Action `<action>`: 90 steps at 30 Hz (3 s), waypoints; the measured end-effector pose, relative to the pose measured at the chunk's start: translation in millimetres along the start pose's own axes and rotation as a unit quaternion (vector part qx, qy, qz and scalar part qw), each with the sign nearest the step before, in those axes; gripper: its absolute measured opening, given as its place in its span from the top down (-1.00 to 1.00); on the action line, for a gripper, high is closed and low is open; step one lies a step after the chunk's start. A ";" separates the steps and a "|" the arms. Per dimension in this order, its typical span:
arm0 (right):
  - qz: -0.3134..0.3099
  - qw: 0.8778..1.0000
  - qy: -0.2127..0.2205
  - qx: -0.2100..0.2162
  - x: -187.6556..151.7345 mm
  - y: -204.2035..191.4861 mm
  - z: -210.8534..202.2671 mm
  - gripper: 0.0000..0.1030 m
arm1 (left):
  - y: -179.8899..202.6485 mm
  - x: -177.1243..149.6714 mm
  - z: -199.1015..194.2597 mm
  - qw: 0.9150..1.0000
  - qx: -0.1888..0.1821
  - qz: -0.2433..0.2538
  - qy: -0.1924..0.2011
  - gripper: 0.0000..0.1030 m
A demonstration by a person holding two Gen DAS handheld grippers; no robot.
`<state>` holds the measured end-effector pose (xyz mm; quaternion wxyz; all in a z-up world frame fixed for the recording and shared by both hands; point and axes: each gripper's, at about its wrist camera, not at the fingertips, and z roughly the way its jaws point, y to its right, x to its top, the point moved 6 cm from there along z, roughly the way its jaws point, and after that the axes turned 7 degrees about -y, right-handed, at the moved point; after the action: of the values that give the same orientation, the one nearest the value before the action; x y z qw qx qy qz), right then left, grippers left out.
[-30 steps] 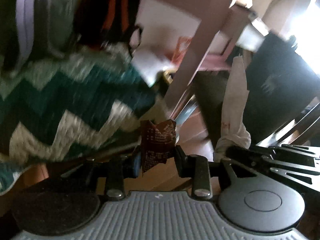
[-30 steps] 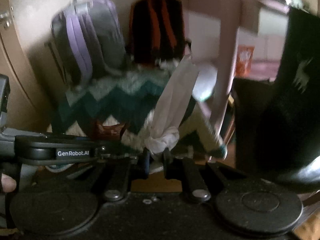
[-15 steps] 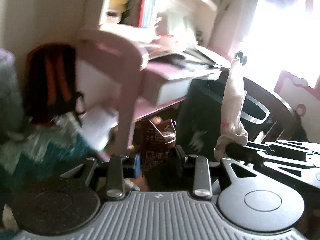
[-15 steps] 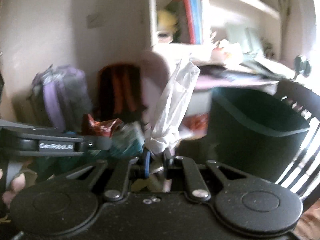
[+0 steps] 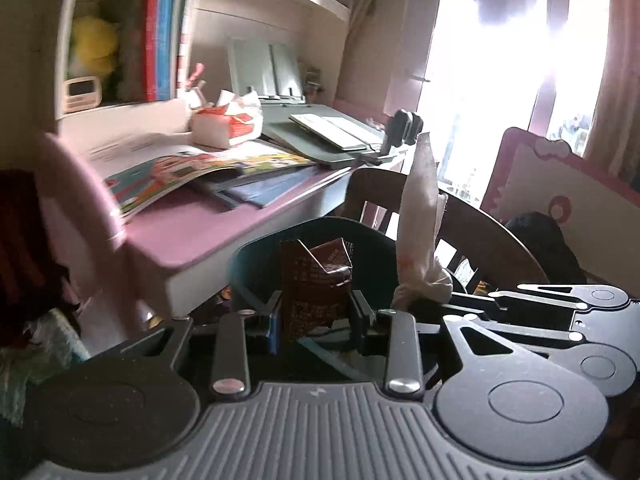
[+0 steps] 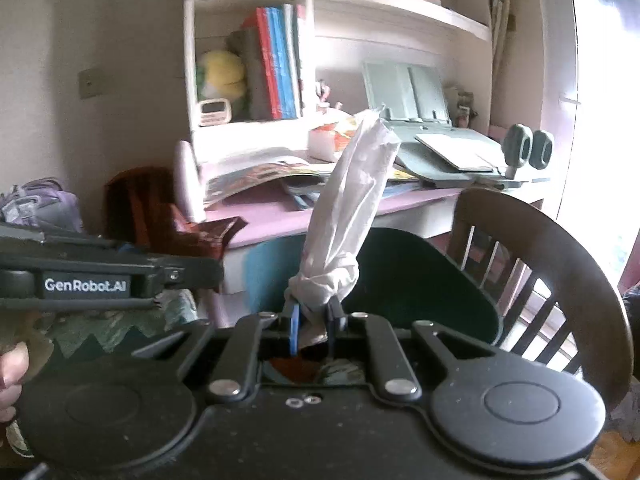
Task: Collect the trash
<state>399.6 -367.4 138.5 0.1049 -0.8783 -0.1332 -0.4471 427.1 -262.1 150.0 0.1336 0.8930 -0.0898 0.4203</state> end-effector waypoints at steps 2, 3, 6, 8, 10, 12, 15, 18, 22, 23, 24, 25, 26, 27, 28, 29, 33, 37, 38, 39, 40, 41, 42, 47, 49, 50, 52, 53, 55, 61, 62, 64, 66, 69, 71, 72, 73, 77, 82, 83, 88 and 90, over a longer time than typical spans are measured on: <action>0.000 1.000 -0.009 -0.006 2.2 12.7 8.7 0.77 | 7.4 6.2 16.8 1.000 -0.003 0.007 -0.013 0.37; 0.000 1.000 -0.014 -0.008 2.4 16.8 13.2 0.77 | 11.6 8.4 26.5 1.000 -0.003 0.012 -0.021 0.37; -0.005 0.999 -0.030 -0.014 -1.7 26.8 24.4 0.76 | 15.4 7.5 52.7 0.999 -0.006 0.014 -0.052 0.36; -0.008 0.999 -0.041 -0.016 -6.3 30.4 30.7 0.76 | 17.4 6.6 67.5 0.997 -0.005 0.016 -0.071 0.36; -0.013 0.998 -0.052 -0.016 -9.5 32.9 37.3 0.75 | 19.3 4.0 79.3 0.996 -0.007 0.018 -0.085 0.36; -0.014 0.998 -0.061 -0.015 -12.3 34.9 42.9 0.73 | 20.7 0.4 90.7 0.994 -0.010 0.017 -0.103 0.36; -0.013 0.997 -0.070 -0.009 -16.3 34.9 47.3 0.62 | 21.4 -5.9 100.2 0.993 -0.009 0.019 -0.118 0.35; -0.009 0.997 -0.076 -0.008 -18.9 37.4 49.5 0.60 | 21.5 -10.3 103.7 0.992 -0.005 0.019 -0.123 0.34; 0.000 0.997 -0.079 -0.007 -22.5 39.7 47.2 0.50 | 24.5 -10.5 101.9 0.992 0.000 0.026 -0.120 0.31; 0.003 0.997 -0.080 -0.008 -23.4 40.7 46.6 0.43 | 24.4 -10.3 100.6 0.993 0.003 0.023 -0.120 0.30; 0.006 0.997 -0.081 -0.010 -24.1 42.2 46.3 0.40 | 24.5 -10.5 98.2 0.993 0.001 0.018 -0.120 0.24; 0.010 0.997 -0.080 -0.010 -24.7 43.6 45.5 0.37 | 24.5 -9.1 97.7 0.993 -0.001 0.016 -0.119 0.11; 0.016 0.997 -0.078 -0.010 -25.9 44.7 43.5 0.36 | 25.6 -9.2 94.9 0.993 -0.001 0.016 -0.117 0.01; 0.021 0.997 -0.076 -0.008 -26.5 45.7 41.6 0.35 | 26.1 -8.9 91.6 0.993 0.002 0.017 -0.113 -0.22; 0.026 0.997 -0.074 -0.008 -27.0 46.5 39.5 0.33 | 26.5 -9.1 88.0 0.994 0.005 0.018 -0.108 -0.27; 0.030 0.997 -0.070 -0.009 -27.7 46.6 36.1 0.32 | 27.1 -8.7 85.0 0.994 0.006 0.019 -0.104 -0.27; 0.036 0.997 -0.061 -0.010 -28.6 44.4 23.5 0.26 | 29.9 -9.6 69.6 0.995 0.004 0.020 -0.098 -0.27; 0.039 0.998 -0.054 -0.014 -28.0 38.9 7.8 0.16 | 31.4 -11.2 51.4 0.996 0.004 0.020 -0.088 -0.27; 0.041 0.998 -0.051 -0.014 -27.8 38.0 3.8 0.15 | 31.6 -11.5 45.9 0.996 0.004 0.020 -0.084 -0.27; 0.042 0.998 -0.049 -0.014 -27.8 36.7 -1.2 0.14 | 31.9 -12.0 40.3 0.997 0.002 0.020 -0.081 -0.27; 0.043 0.998 -0.046 -0.014 -27.9 35.4 -5.7 0.14 | 32.0 -12.4 34.6 0.997 0.001 0.020 -0.077 -0.27; 0.045 0.998 -0.042 -0.015 -28.1 34.4 -11.1 0.14 | 31.8 -13.0 28.8 0.997 0.000 0.020 -0.073 -0.27; 0.047 0.998 -0.037 -0.017 -28.1 33.6 -16.6 0.13 | 31.8 -13.8 22.6 0.997 -0.002 0.021 -0.069 -0.27; 0.055 0.998 -0.018 -0.020 -28.1 30.5 -43.7 0.11 | 29.1 -20.1 -5.1 0.998 0.002 0.026 -0.051 -0.27; 0.059 0.998 -0.011 -0.018 -28.3 29.0 -52.8 0.09 | 26.5 -22.8 -15.6 0.999 0.001 0.024 -0.045 -0.27; 0.061 0.998 -0.006 -0.018 -28.3 27.9 -57.8 0.07 | 25.6 -24.5 -20.8 0.999 -0.001 0.024 -0.043 -0.27; 0.066 0.998 0.004 -0.015 -28.6 24.3 -68.4 0.02 | 24.3 -27.9 -29.6 0.999 -0.003 0.027 -0.040 -0.29; 0.068 0.998 0.010 -0.011 -28.7 21.9 -73.7 0.00 | 23.4 -29.9 -34.5 0.999 -0.003 0.028 -0.037 -0.32; 0.069 0.997 0.017 -0.005 -29.3 17.6 -81.8 -0.02 | 21.5 -34.1 -43.8 0.999 -0.003 0.028 -0.031 -0.39; 0.073 0.997 0.038 0.002 -33.0 5.3 -105.1 -0.06 | 20.2 -46.6 -65.6 0.999 -0.014 0.030 -0.020 -0.40; 0.073 0.997 0.040 0.004 -33.2 3.6 -108.1 -0.07 | 20.6 -48.3 -69.6 0.999 -0.019 0.029 -0.017 -0.40; 0.071 0.996 0.044 0.007 -34.9 -0.6 -114.5 -0.07 | 21.4 -50.9 -76.0 0.999 -0.025 0.026 -0.012 -0.58; 0.072 0.996 0.050 0.012 -36.2 -4.6 -120.9 -0.08 | 22.3 -53.7 -82.7 0.999 -0.030 0.023 -0.004 -0.61; 0.073 0.996 0.055 0.021 -39.8 -9.3 -129.4 -0.08 | 25.0 -56.7 -89.6 0.999 -0.035 0.025 0.001 -0.61; 0.071 0.995 0.059 0.021 -41.3 -12.1 -132.9 -0.08 | 26.0 -58.9 -93.4 0.999 -0.036 0.026 0.005 -0.63; 0.071 0.995 0.062 0.020 -42.2 -13.2 -134.9 -0.08 | 26.2 -60.3 -94.9 0.999 -0.037 0.025 0.006 -0.66; 0.071 0.995 0.065 0.020 -42.6 -13.9 -136.5 -0.09 | 26.4 -61.8 -96.4 0.999 -0.038 0.024 0.007 -0.67; 0.072 0.995 0.070 0.023 -46.4 -16.2 -143.6 -0.09 | 27.3 -65.9 -102.2 0.999 -0.033 0.031 0.019 -0.73; 0.073 0.994 0.075 0.022 -50.7 -17.5 -150.8 -0.10 | 26.3 -69.3 -111.8 0.998 -0.046 0.020 0.039 -0.95; 0.075 0.994 0.076 0.023 -52.0 -17.6 -151.8 -0.10 | 26.1 -70.3 -113.6 0.998 -0.049 0.019 0.040 -0.95; 0.081 0.994 0.077 0.014 -58.8 -18.2 -156.3 -0.10 | 26.4 -74.1 -118.8 0.997 -0.056 0.024 0.045 -0.95; 0.084 0.993 0.077 0.012 -61.4 -18.6 -159.1 -0.10 | 26.6 -75.3 -120.0 0.997 -0.060 0.024 0.046 -0.95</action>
<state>238.3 -406.7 181.8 0.1624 -0.8481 -0.0555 -0.5012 285.2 -246.0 169.4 0.1809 0.8608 -0.1302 0.4575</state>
